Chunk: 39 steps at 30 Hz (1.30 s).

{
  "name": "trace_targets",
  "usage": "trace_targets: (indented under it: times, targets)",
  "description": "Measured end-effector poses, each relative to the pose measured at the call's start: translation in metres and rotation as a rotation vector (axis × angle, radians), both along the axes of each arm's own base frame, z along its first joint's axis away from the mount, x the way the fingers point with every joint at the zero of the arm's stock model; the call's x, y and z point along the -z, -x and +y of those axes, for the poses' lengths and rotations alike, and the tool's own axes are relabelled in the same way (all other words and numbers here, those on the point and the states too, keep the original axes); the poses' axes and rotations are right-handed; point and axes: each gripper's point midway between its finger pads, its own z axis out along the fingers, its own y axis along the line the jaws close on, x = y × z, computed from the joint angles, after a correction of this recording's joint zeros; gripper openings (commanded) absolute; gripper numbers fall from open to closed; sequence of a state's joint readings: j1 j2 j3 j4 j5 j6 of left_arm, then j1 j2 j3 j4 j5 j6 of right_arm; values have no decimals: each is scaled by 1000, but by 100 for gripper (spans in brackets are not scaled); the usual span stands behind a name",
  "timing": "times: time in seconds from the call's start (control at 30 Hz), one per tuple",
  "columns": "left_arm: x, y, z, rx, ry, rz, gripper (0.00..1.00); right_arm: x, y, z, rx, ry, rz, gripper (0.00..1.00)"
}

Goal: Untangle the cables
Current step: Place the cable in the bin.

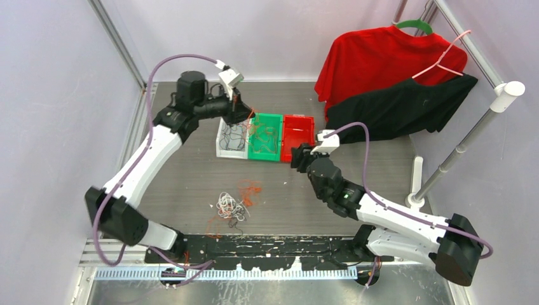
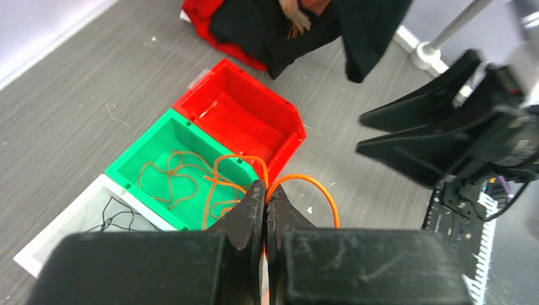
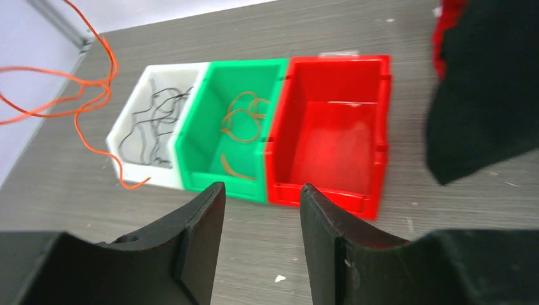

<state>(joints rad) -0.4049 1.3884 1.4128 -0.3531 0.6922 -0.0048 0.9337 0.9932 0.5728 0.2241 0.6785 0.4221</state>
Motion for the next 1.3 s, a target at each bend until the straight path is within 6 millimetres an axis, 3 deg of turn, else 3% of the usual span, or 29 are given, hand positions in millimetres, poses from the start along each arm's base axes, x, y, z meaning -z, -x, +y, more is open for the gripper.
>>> trace_targets:
  times: [0.2,0.47,0.6,0.7,0.93,1.03,1.13,1.3]
  targets:
    - [53,-45,-22,-9,-96,62,0,5,-7,-31,96,26,16,51]
    - [93,-92,-44,-16,-170,74,0,12,-12,-38,116,56,31,49]
    - [118,-102,-47,-18,-219,88,1,15,-14,-40,116,62,39,48]
    - [139,-105,-47,-23,-269,102,18,16,-17,-41,116,61,42,48]
    - [179,-105,-41,-51,-418,129,33,16,-20,-42,99,51,49,48]
    - [182,-106,-36,-61,-465,112,36,17,-19,-40,85,50,54,48]
    - [181,-109,-28,-78,-510,91,55,19,-18,-38,71,52,61,48]
    - [175,-110,-17,-60,-590,47,68,24,-19,-32,46,70,90,49]
